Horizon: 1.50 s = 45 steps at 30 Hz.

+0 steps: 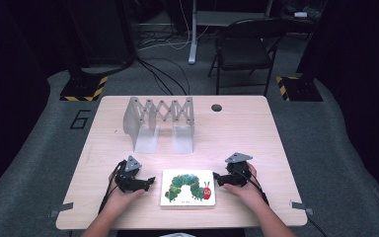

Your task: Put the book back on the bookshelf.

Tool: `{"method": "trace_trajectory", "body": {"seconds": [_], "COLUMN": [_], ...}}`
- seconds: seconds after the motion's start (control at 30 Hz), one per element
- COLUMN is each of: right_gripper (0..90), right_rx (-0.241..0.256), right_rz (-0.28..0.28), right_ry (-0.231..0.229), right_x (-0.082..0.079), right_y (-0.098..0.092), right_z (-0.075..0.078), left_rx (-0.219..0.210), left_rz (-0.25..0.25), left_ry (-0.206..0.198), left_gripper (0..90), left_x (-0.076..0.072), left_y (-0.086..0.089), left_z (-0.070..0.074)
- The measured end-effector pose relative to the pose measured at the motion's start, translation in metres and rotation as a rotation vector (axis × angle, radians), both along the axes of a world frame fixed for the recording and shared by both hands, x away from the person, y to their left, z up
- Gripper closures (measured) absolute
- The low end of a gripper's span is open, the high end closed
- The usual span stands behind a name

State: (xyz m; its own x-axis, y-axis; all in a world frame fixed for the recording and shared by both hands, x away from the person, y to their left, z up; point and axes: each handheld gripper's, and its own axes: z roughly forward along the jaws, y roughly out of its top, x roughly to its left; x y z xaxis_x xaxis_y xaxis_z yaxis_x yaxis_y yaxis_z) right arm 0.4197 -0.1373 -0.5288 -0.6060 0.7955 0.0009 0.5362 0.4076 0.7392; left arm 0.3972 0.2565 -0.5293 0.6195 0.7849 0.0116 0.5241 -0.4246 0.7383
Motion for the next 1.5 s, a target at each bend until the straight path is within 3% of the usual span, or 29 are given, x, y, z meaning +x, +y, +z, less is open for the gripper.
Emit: {"method": "trace_trajectory", "body": {"seconds": [0.07, 0.5, 0.77, 0.83, 0.9, 1.0, 1.17, 1.27, 1.37, 1.5], "right_gripper": [13.7, 14.7, 20.6, 27.0, 30.4, 35.8, 42.3, 44.0, 46.1, 48.8], "right_rx": [-0.003, -0.006, 0.008, 0.007, 0.023, 0.020, -0.002, -0.015, -0.042, -0.042], "right_rz": [0.005, 0.005, -0.014, -0.013, -0.035, -0.028, -0.033, -0.030, -0.023, -0.028], "right_ry": [-0.002, -0.003, 0.000, -0.016, -0.002, -0.007, 0.006, 0.011, 0.021, 0.050], "right_x": [0.001, 0.000, 0.000, 0.001, 0.000, 0.002, 0.000, -0.002, -0.003, -0.005], "right_y": [0.000, 0.000, 0.000, -0.002, -0.002, -0.006, -0.007, -0.005, -0.004, -0.003], "right_z": [0.000, 0.000, 0.001, 0.001, 0.002, 0.003, 0.006, 0.008, 0.010, 0.013], "left_rx": [-0.004, -0.001, -0.001, -0.006, -0.005, -0.012, -0.020, 0.001, -0.008, -0.031], "left_rz": [0.006, 0.006, 0.011, 0.018, 0.019, 0.030, 0.032, 0.018, 0.006, -0.004], "left_ry": [-0.014, 0.001, 0.001, 0.000, -0.002, -0.015, -0.019, 0.003, 0.017, 0.041], "left_gripper": [14.1, 14.3, 14.8, 14.9, 15.3, 19.7, 34.3, 37.4, 42.1, 44.3], "left_x": [0.000, 0.000, -0.001, -0.001, -0.001, -0.001, -0.003, -0.004, -0.006, -0.008], "left_y": [-0.001, -0.001, -0.001, -0.001, -0.001, 0.000, -0.001, -0.002, -0.003, -0.005], "left_z": [-0.001, 0.000, 0.000, 0.000, 0.000, 0.000, 0.002, 0.005, 0.009, 0.014]}}
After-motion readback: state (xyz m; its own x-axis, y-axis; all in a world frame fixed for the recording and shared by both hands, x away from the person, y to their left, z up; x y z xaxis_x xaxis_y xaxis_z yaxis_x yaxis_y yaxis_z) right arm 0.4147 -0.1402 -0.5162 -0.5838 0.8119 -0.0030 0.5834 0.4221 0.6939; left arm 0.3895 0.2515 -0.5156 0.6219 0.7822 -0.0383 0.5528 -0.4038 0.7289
